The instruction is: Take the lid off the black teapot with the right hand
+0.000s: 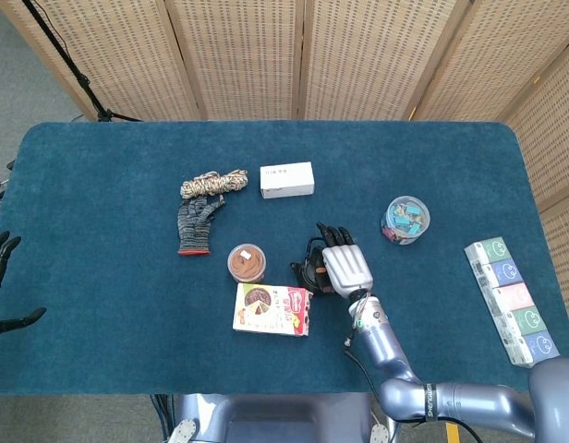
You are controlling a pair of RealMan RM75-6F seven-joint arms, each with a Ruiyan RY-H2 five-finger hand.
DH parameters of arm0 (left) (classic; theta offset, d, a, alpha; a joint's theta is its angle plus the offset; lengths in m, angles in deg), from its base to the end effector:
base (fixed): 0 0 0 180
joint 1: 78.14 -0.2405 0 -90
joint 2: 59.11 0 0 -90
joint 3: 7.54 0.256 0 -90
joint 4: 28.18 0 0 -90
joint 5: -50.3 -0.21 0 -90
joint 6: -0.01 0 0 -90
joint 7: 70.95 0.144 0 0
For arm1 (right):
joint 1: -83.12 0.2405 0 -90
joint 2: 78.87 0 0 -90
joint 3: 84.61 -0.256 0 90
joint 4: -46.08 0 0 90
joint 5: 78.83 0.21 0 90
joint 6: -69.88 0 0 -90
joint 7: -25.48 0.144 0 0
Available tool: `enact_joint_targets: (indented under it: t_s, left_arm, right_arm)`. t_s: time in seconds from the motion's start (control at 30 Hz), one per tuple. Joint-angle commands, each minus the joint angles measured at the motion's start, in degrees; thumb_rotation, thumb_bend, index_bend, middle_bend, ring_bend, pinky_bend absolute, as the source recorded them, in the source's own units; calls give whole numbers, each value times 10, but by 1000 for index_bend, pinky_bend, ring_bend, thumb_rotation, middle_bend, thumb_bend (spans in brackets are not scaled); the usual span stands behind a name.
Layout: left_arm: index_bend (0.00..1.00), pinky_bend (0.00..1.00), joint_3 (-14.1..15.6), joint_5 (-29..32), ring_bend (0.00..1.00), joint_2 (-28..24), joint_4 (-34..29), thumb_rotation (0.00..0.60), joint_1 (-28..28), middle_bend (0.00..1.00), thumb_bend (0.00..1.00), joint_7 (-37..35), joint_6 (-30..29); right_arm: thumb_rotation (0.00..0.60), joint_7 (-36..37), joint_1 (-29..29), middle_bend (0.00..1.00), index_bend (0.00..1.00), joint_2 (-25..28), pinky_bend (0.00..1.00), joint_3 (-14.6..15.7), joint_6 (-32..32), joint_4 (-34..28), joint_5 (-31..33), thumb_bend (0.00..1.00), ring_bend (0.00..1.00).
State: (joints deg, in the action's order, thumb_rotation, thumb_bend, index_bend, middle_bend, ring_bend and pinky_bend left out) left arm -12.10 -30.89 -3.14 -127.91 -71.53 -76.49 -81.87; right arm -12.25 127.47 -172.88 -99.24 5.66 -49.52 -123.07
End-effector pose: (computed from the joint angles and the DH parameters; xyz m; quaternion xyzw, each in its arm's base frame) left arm -0.2998 0.1946 0.1927 -0.5640 -0.4274 -0.4052 0.5789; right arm -0.1065 -0.3255 -0.0299 0.6980 -0.4404 0.3512 0.4422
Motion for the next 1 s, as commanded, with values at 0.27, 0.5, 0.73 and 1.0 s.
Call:
enact_joint_targets:
  t_s: [0.27,0.5,0.73,1.0]
  left_arm:
    - [0,0,-1,2,0,-1,1,600,1,0,0,-3,2]
    - [0,0,0,1,0,0,0,600,1,0,0,1,2]
    - [0,0,-1,2,0,0,0,600,0,0,0,0,0]
    - [0,0,-1,2,0,0,1,600,1,0,0,-2,1]
  right_arm:
    - [600,9,4,0,457,-4,0,3,2,15,12,439,0]
    - [600,19,5,0,486,-3,0,5,3,13,10,439,0]
    - [600,16,9,0,537,-7,0,7,3,23,19,446,0]
    - [600,23,7,0,571,-4,0,10,-4,19,10,458,0]
